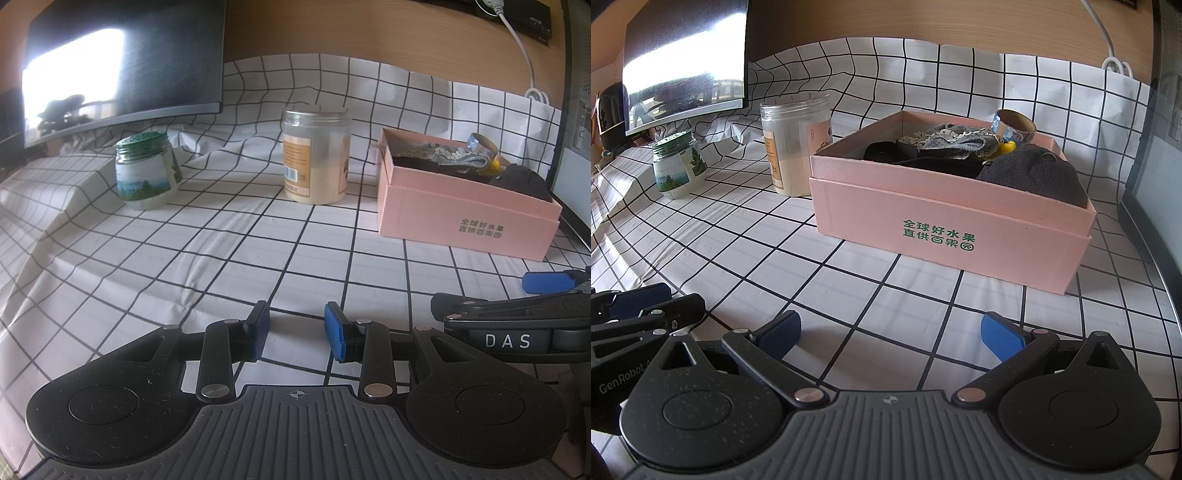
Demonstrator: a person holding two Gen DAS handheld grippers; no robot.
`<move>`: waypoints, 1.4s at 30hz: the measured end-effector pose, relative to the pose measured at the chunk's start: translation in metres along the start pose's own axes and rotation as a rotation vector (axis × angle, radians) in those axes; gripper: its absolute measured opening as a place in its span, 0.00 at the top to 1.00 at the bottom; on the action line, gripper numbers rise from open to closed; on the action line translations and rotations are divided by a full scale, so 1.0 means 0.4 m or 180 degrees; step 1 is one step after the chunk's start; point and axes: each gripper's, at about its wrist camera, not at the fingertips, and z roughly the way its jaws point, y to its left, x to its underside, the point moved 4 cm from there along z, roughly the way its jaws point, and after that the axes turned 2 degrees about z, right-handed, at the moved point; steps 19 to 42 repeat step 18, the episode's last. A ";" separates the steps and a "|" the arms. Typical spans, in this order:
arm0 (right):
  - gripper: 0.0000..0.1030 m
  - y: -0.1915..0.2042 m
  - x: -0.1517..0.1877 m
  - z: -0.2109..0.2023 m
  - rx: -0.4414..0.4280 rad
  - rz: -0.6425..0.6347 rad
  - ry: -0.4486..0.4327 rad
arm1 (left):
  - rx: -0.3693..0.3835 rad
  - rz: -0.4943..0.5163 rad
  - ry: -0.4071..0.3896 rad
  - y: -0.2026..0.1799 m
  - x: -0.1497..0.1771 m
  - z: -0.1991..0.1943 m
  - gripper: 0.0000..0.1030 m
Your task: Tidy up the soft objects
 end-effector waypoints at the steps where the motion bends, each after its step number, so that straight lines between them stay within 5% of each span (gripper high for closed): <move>1: 0.00 0.000 0.000 0.000 0.0000 0.0000 0.0000 | 0.0000 0.0000 0.0000 0.000 0.000 0.000 0.64; 42: 0.00 0.000 0.000 0.000 0.0000 0.0001 0.0001 | 0.0009 -0.0021 -0.0001 0.001 0.000 -0.001 0.64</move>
